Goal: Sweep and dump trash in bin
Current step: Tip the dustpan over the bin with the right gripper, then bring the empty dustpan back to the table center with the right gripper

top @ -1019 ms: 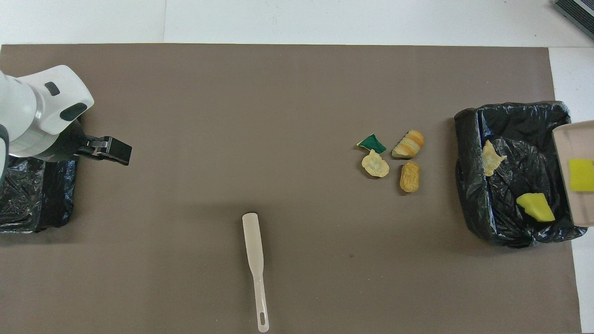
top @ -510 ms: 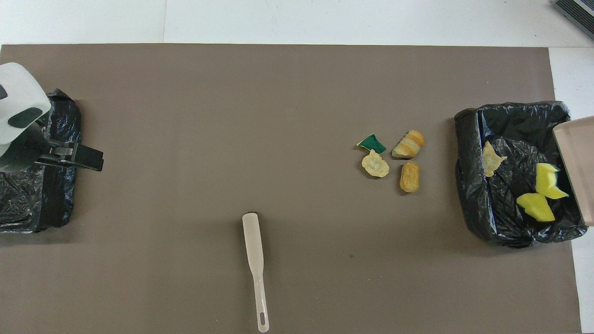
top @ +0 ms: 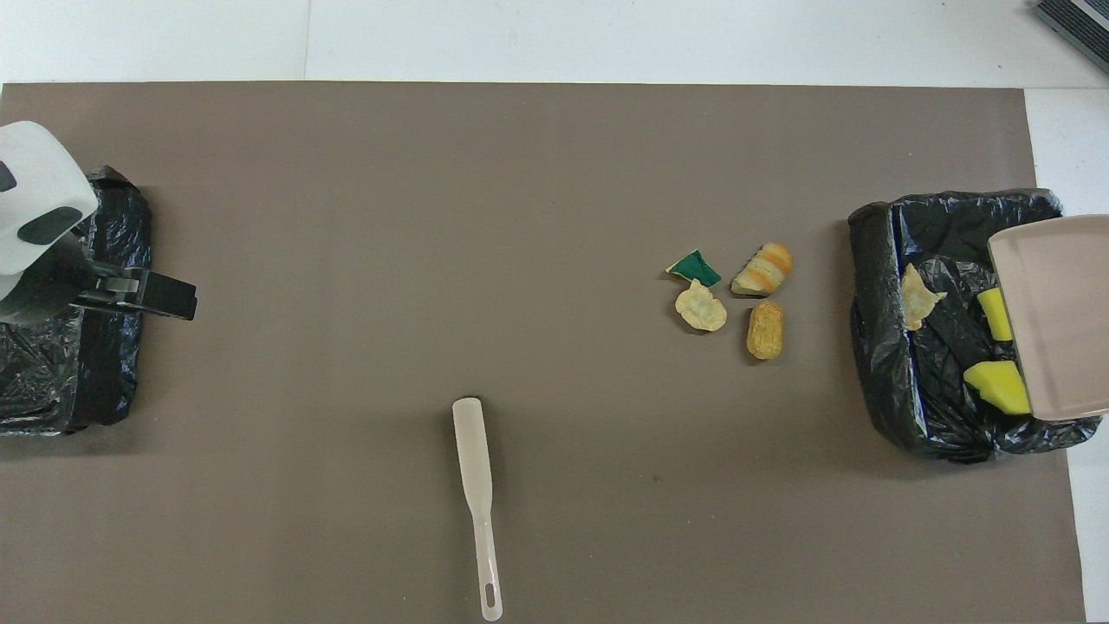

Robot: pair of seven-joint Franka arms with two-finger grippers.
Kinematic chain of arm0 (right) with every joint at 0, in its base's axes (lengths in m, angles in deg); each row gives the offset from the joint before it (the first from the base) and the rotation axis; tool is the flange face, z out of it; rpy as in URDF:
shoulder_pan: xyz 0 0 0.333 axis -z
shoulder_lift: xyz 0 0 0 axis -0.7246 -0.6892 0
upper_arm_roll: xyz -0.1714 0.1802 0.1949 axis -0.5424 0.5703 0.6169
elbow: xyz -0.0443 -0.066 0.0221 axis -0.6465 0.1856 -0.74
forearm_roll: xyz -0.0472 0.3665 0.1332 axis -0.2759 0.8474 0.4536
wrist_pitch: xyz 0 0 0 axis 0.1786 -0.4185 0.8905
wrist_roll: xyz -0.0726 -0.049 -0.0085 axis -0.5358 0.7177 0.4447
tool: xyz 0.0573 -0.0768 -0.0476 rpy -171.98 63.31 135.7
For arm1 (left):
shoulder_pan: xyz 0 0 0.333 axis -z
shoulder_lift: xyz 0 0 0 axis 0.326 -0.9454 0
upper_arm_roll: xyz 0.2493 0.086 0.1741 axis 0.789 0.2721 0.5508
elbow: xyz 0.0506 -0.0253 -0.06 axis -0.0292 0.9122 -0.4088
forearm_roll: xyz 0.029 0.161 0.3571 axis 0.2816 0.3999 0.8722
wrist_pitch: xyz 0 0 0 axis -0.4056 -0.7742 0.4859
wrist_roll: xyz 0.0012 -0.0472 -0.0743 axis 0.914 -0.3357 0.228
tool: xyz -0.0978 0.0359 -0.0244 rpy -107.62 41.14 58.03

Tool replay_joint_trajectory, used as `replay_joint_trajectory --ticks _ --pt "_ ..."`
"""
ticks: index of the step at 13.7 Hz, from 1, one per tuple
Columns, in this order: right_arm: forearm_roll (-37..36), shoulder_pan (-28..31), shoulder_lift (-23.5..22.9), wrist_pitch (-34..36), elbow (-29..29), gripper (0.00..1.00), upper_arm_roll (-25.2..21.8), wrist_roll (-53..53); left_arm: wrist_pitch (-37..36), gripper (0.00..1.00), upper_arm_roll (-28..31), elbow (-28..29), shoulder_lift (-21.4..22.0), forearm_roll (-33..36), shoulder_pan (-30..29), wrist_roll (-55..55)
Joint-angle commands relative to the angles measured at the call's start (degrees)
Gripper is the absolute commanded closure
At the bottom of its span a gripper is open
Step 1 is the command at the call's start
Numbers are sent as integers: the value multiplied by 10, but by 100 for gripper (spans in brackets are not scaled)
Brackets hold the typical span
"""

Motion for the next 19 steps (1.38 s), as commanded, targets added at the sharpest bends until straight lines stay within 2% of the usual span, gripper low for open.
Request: replay_joint_trajectory --ticks 1,6,8,12,16,19 --pt "32 -7 5 10 -3 100 8 -24 18 0 8 18 10 -6 8 -4" --pt "156 -13 -8 20 20 100 10 -113 10 0 8 12 8 -5 6 -2" --pt "178 -51 -9 36 20 100 13 -189 10 0 9 11 8 -4 -4 -2" --pt "263 -114 -4 82 16 100 13 -451 10 0 9 11 7 -4 -30 -2" --pt "338 -157 -12 83 19 100 17 -667 10 0 9 11 7 -4 -30 -2" --pt "404 -182 -43 77 22 100 18 -843 10 0 9 11 7 -4 -30 -2"
